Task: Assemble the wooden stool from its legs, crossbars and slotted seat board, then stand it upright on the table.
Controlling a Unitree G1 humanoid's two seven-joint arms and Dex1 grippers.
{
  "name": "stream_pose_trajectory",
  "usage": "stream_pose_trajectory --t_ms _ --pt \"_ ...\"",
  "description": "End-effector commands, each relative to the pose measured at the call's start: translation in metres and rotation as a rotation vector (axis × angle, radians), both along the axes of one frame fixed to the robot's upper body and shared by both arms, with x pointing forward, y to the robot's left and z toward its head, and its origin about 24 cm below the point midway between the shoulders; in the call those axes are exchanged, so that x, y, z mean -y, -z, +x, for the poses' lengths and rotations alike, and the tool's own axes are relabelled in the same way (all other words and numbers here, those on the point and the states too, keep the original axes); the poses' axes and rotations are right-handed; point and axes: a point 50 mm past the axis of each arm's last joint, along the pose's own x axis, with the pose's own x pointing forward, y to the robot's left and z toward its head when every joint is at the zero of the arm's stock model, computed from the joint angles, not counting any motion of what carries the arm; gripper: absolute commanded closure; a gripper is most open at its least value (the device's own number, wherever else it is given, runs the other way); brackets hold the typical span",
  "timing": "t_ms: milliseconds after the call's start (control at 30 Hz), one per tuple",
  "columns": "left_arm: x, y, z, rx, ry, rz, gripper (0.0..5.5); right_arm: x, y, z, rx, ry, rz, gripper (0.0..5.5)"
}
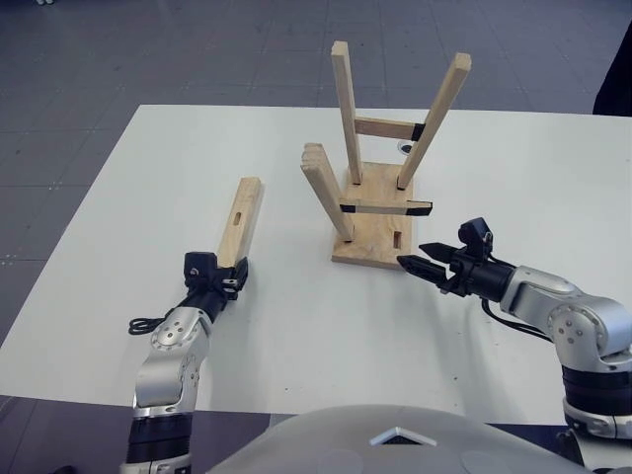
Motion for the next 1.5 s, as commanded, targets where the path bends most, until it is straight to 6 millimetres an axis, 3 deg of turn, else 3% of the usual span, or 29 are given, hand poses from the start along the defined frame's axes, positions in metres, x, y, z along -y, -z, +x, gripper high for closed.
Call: stream_pose_trajectory --t_ms 33,200,400,467,533,667,733,833,933,1000,1133,1233,1500 --pt "0.000 -0.002 0.008 -0.002 0.019 0.018 2.75 -0.001 -0.004 0.006 0.023 0.007 -0.014 1.51" --pt "-0.006 -0.028 0.023 0.155 -0.032 0.052 3.45 0.003 -0.007 0.009 0.035 0.033 -0.004 1.51" --pt "-0.025 -0.072 0.041 0.350 -0.085 0.140 3.45 0.009 -0.012 0.012 0.037 0.047 0.020 1.51" --pt "-0.028 -0.097 0.049 0.455 -0.104 0.099 3.45 0.014 -0.015 0.013 0.037 0.067 0.045 1.51" --pt "-0.029 -0.135 0.060 0.602 -0.100 -0.022 3.45 0.025 -0.023 0.013 0.039 0.080 0.088 1.51" --pt "0.001 -0.201 0.062 0.759 0.255 -0.399 3.45 0.048 -0.050 0.008 0.079 0.046 0.199 1.51" --pt "0.021 -0.219 0.054 0.747 0.447 -0.515 3.45 0.052 -0.065 0.006 0.111 0.013 0.265 1.51" --pt "0.054 -0.245 0.042 0.706 0.729 -0.631 3.45 0.056 -0.108 0.009 0.254 -0.028 0.473 1.51" --pt "0.078 -0.255 0.037 0.647 0.891 -0.684 3.45 0.048 -0.145 0.018 0.344 -0.050 0.694 1.51" --pt "0.089 -0.257 0.040 0.621 0.945 -0.736 3.45 0.027 -0.155 0.022 0.326 -0.112 0.761 1.33" --pt "0.113 -0.257 0.045 0.574 1.034 -0.857 3.45 -0.011 -0.160 0.027 0.276 -0.209 0.828 0.63" --pt "0.123 -0.252 0.047 0.547 1.020 -0.947 3.45 -0.028 -0.164 0.029 0.272 -0.241 0.893 0.44" --pt "0.128 -0.234 0.043 0.435 0.994 -1.079 3.45 -0.043 -0.185 0.027 0.312 -0.390 1.076 0.44"
